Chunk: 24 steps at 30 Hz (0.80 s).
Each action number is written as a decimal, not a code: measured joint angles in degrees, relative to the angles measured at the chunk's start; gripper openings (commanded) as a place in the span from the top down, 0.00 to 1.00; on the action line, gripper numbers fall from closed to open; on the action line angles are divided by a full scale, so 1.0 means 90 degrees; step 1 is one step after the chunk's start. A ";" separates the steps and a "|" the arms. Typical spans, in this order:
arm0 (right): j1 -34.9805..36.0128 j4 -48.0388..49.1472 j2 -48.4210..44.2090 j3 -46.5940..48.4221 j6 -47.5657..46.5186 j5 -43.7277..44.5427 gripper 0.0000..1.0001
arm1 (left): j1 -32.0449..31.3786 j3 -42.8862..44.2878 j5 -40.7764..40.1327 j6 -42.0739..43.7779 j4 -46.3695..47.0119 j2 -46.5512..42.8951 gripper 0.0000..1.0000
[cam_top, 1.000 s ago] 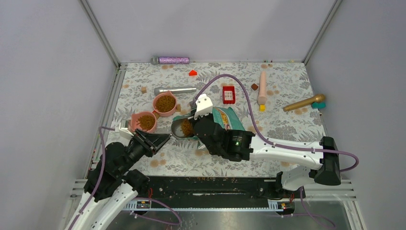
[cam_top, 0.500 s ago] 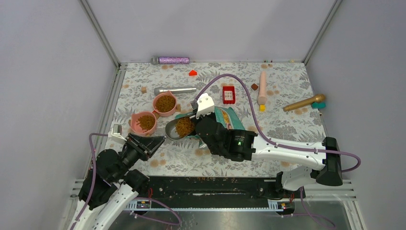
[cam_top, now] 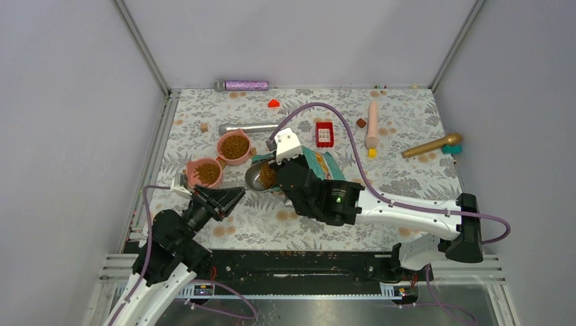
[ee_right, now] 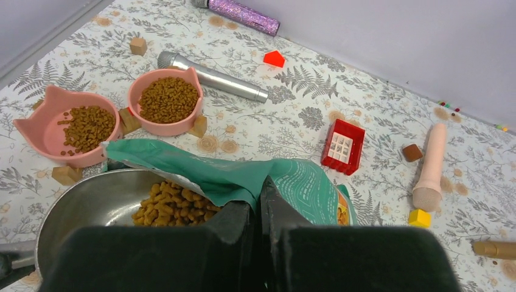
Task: Serve the pet food
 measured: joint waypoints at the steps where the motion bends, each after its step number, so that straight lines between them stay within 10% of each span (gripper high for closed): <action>1: -0.0002 0.0007 0.0002 0.0000 -0.0044 0.0012 1.00 | 0.0000 -0.0010 0.0000 -0.0005 0.0109 0.0053 1.00; 24: -0.0172 0.0044 -0.0117 0.0000 -0.0189 0.0138 1.00 | 0.0000 0.0561 -0.0359 0.0170 -0.0520 -0.0090 1.00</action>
